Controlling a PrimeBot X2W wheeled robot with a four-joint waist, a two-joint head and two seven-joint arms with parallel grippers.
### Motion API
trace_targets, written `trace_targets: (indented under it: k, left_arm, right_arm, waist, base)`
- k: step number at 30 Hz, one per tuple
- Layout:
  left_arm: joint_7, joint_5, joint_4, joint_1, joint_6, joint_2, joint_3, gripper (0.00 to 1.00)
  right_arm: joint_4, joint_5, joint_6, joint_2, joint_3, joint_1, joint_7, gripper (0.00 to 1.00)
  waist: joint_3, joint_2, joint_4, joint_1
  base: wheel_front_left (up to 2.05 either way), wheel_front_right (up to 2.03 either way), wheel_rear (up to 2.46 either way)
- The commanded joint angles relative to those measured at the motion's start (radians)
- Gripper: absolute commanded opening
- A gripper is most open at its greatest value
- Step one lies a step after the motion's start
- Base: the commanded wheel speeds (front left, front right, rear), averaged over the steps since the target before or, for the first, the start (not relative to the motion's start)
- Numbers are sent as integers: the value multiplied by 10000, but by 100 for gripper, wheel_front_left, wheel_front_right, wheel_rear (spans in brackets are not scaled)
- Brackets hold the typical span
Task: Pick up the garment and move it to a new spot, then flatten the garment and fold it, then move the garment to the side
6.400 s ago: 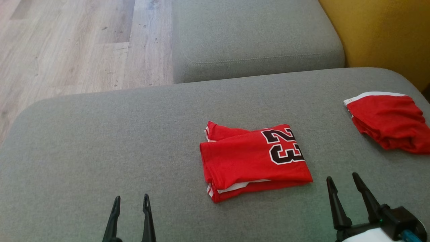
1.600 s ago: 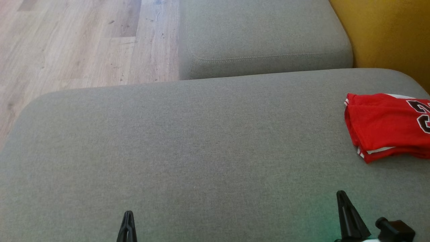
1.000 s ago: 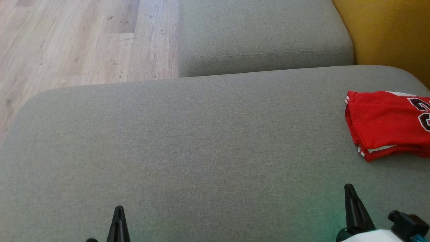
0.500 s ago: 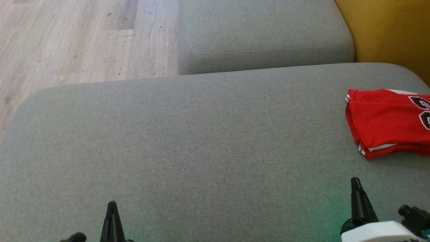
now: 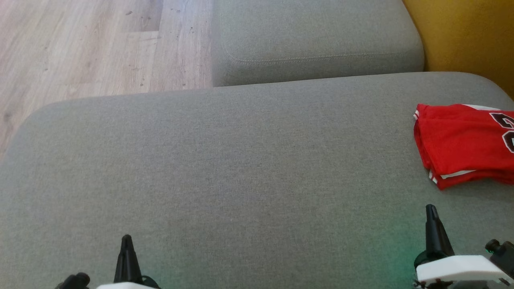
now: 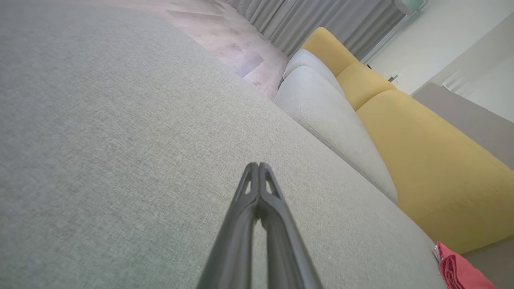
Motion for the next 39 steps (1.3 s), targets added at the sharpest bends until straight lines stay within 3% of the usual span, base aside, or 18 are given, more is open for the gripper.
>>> trace_targets:
  k: [1, 39]
  left_arm:
    - [72, -386, -233, -590, -101, 134, 285, 0]
    - [1162, -4934, 274, -1756, -1031, 142, 1287, 0]
  right_arm:
    - [-254, 410, 31, -157, 0, -557, 65, 0]
    - [-35, 4917, 52, -133, -521, -1559, 1145, 0]
  waist:
    - [15, 0, -1, -1]
    - [310, 0, -30, -1]
  base:
    - [0, 0, 0]
    - [0, 0, 0]
